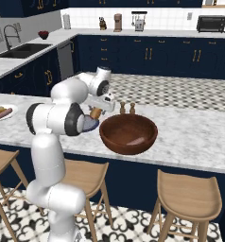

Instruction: Place one bun and one sausage from the bowl on each plate.

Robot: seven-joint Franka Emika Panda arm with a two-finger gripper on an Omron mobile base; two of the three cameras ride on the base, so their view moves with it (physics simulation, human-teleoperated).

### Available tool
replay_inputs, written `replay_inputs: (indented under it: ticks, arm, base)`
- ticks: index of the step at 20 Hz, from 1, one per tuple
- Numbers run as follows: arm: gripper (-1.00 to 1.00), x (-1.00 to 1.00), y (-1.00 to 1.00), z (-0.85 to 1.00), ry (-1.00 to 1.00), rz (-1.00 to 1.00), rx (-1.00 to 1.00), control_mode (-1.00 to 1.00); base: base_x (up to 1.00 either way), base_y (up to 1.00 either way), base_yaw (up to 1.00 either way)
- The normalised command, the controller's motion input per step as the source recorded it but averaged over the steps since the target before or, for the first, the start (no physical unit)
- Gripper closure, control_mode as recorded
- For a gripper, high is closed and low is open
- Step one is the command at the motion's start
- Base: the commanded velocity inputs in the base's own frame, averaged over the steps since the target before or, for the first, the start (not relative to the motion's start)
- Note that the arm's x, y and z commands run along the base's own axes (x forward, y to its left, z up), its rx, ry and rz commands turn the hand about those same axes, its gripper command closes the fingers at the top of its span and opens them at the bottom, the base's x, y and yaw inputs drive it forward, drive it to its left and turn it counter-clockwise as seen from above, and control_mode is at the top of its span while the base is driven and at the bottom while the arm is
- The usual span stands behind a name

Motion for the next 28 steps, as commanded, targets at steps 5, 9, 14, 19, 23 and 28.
replay_inputs:
  ticks: [5, 9, 14, 19, 23, 28]
  arm:
    - [1.00, 0.00, 0.99, -0.09, 0.14, 0.00, -0.14, -1.00]
    - [1.00, 0.00, 0.76, -0.27, 0.18, 0.00, -0.15, -1.00]
    - [1.00, 0.08, 0.38, -0.34, 0.15, 0.00, -0.11, -1.00]
    - [1.00, 0.25, 0.23, -0.35, 0.14, 0.00, -0.07, -1.00]
    - [1.00, 0.33, 0.22, -0.34, 0.06, 0.00, -0.03, -1.00]
    - [1.00, 0.18, 0.03, -0.39, 0.00, 0.02, 0.00, -1.00]
  base:
    - [0.00, 0.00, 0.00]
    - [0.00, 0.00, 0.00]
    - [0.00, 0.00, 0.00]
    - [0.00, 0.00, 0.00]
    - [0.00, 0.00, 0.00]
    - [0.00, 0.00, 0.00]
